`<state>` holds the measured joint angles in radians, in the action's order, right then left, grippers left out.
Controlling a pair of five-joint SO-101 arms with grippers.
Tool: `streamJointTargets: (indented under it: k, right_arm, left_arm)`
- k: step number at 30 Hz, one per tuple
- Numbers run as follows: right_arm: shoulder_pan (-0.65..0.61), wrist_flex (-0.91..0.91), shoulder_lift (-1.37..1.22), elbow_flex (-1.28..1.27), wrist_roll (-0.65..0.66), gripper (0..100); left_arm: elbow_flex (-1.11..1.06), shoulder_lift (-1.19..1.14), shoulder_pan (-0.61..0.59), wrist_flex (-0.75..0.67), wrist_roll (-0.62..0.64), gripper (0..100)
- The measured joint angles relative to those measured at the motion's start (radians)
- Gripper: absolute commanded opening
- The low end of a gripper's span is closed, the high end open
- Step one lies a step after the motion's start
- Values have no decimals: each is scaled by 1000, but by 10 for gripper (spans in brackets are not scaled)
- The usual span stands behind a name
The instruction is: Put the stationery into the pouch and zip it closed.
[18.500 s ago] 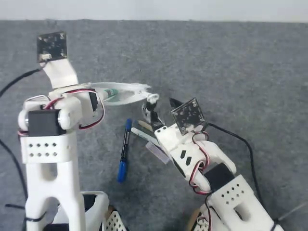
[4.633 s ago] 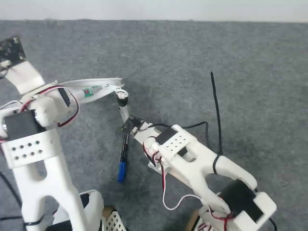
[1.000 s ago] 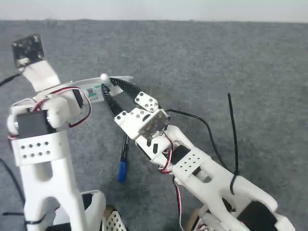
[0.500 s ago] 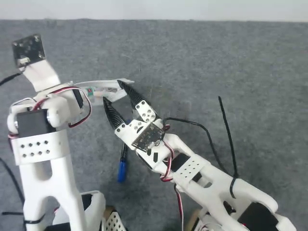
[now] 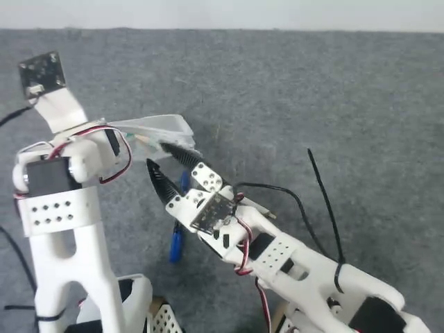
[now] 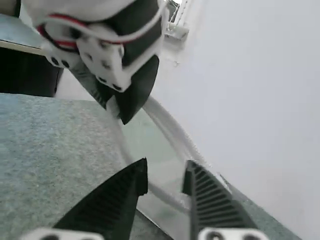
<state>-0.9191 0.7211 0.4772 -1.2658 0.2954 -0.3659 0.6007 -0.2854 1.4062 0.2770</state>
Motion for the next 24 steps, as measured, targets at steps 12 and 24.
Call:
streamJointTargets:
  k: [12,24]
  right_arm:
    - [-3,-315,331,-25,-97,59]
    - [21,-911,560,-25,-255,63]
  left_arm:
    - [0,0,0,0,0,10]
    - [0,0,-95,-20,0,10]
